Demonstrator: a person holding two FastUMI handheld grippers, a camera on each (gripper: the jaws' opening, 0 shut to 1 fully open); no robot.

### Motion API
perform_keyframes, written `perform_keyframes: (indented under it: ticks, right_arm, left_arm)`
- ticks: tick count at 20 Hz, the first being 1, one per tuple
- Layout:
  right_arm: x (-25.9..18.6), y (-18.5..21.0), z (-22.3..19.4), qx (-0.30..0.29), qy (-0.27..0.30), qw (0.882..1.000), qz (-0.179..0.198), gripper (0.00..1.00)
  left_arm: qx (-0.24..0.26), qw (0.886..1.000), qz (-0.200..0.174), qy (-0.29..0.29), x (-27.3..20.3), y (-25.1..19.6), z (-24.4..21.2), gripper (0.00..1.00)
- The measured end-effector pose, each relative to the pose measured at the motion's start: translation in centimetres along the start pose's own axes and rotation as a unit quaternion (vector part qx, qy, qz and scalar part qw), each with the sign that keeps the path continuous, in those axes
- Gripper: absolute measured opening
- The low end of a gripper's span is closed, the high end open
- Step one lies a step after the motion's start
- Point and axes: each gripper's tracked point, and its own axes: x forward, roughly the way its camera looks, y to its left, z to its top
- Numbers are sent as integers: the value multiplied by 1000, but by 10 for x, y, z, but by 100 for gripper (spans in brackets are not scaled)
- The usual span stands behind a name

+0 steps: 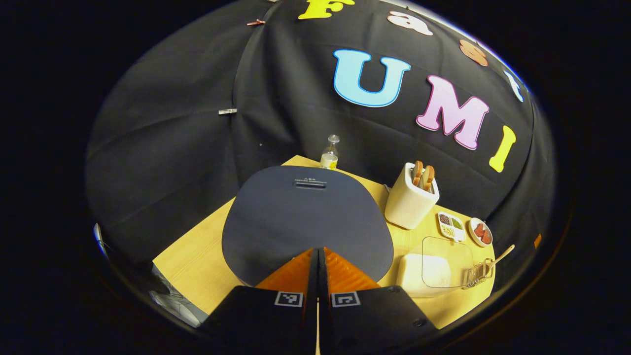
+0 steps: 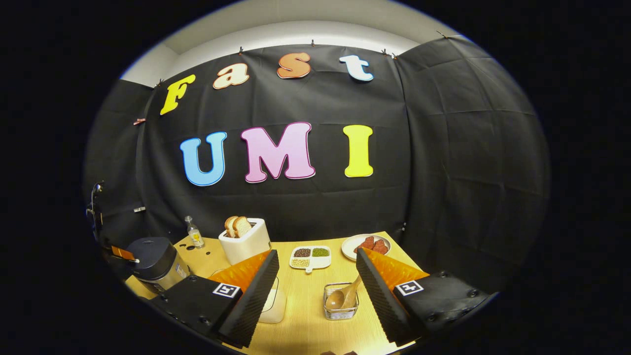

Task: Close the left gripper, press the button to open the rice cooker; take a wooden spoon from the chopstick holder with the right hand, scoop a spoonful of rice and pour it into the rice cooker, then put the wooden spoon back into the chopstick holder.

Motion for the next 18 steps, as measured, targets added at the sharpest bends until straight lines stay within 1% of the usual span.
perform_keyframes:
  ticks: [5, 7, 8, 9, 10, 11, 12, 14, 16, 18]
  right_arm:
    - [-3, 2, -11, -2, 16, 1000, 6, 98]
    - [-6, 1, -13, 3, 20, 1000, 7, 98]
    - [-6, 0, -15, 5, 22, 1000, 5, 98]
    - [-7, -1, -16, 6, 22, 1000, 4, 98]
    - [-7, -2, -16, 7, 22, 1000, 4, 98]
    - [-7, -2, -16, 9, 22, 1000, 5, 98]
    - [-7, -3, -18, 9, 22, 1000, 6, 98]
    - [-5, -5, -19, 8, 23, 1000, 5, 98]
    - [0, -7, -18, 11, 21, 1000, 7, 98]
    - [5, -10, -20, 11, 24, 1000, 11, 98]
  left_arm:
    - [15, 999, 27, -7, 2, 0, -4, 8]
    - [44, 998, 33, -8, 3, -2, -6, 7]
    - [39, 999, 36, 5, 6, 0, -12, 7]
    - [35, 999, 31, -4, 6, 1, -4, 8]
    - [26, 999, 25, 1, 3, 1, -6, 8]
    - [17, 1000, 22, -4, 1, 2, -3, 10]
    - [20, 1000, 20, -10, 1, 0, -3, 8]
    - [42, 998, 34, -23, -7, -1, 5, 7]
    - [50, 995, 54, -68, -26, -6, 32, 7]
    - [42, 989, 58, -129, -54, -19, 73, 7]
